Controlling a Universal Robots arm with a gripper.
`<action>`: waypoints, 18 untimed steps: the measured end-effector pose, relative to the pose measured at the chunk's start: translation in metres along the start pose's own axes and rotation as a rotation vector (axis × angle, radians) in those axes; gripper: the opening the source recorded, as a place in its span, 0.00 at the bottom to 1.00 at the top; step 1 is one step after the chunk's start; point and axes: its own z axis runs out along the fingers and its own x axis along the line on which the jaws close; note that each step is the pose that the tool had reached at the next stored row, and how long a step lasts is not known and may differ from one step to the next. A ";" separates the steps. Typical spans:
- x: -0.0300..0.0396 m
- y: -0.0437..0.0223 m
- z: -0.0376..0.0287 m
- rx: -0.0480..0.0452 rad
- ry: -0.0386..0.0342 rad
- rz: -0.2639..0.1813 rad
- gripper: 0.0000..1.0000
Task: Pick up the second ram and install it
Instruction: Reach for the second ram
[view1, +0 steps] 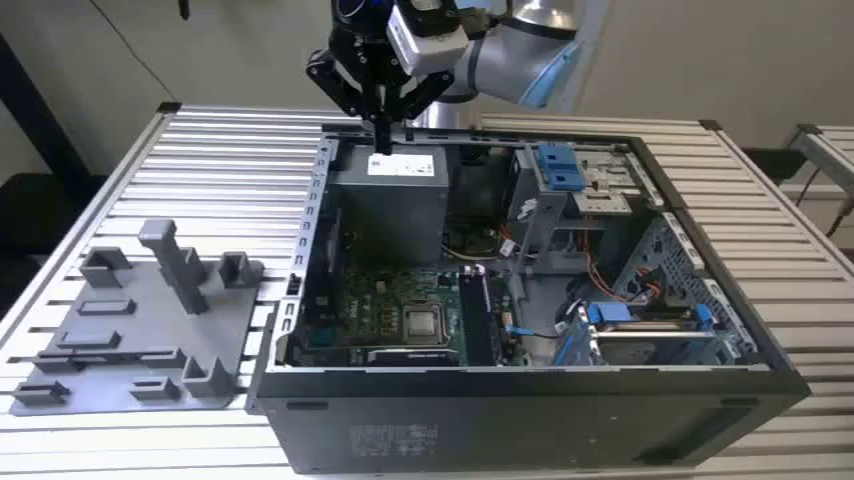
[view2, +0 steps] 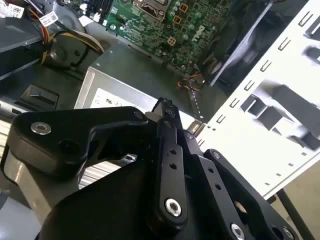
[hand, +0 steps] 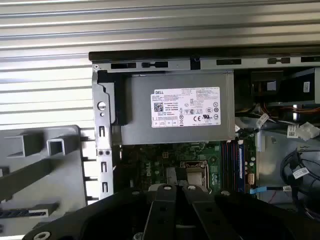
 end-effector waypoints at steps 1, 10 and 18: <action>0.0000 0.0000 0.0000 0.0000 0.0000 0.000 0.11; 0.0000 -0.0001 0.0000 -0.0005 0.0001 0.000 0.11; 0.0001 -0.0005 0.0002 -0.0003 0.0022 0.000 0.11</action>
